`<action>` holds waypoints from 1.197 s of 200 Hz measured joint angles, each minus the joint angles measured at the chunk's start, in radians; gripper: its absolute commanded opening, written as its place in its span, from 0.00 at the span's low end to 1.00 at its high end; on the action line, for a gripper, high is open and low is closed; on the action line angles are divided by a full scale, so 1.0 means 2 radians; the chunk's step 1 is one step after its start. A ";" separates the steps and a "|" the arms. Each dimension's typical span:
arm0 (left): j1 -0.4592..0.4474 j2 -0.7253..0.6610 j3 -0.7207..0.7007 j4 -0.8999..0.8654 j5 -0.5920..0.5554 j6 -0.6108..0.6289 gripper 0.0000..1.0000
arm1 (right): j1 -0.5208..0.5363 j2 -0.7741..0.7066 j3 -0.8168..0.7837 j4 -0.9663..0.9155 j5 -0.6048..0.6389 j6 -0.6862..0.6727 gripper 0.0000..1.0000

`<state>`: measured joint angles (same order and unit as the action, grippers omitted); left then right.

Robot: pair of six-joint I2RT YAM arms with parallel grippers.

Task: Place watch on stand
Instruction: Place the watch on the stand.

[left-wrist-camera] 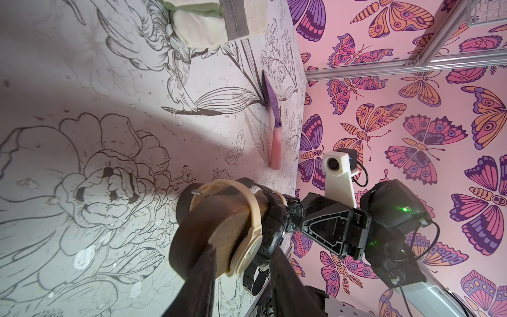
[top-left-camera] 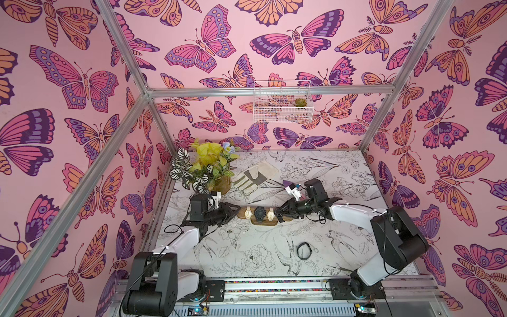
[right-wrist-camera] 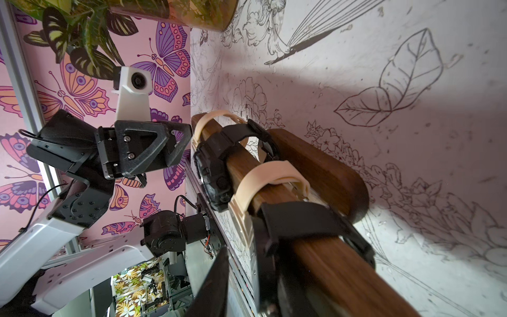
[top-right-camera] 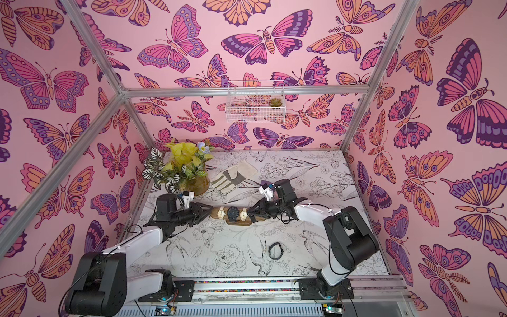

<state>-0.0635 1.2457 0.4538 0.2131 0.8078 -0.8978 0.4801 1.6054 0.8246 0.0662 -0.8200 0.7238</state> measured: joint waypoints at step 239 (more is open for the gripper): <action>0.000 0.000 0.000 0.000 0.000 0.000 0.36 | 0.000 -0.064 0.005 -0.157 0.062 -0.088 0.09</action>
<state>-0.0635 1.2453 0.4538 0.2131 0.8078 -0.8982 0.4801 1.4765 0.8352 -0.2478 -0.6956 0.5480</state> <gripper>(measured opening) 0.359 0.121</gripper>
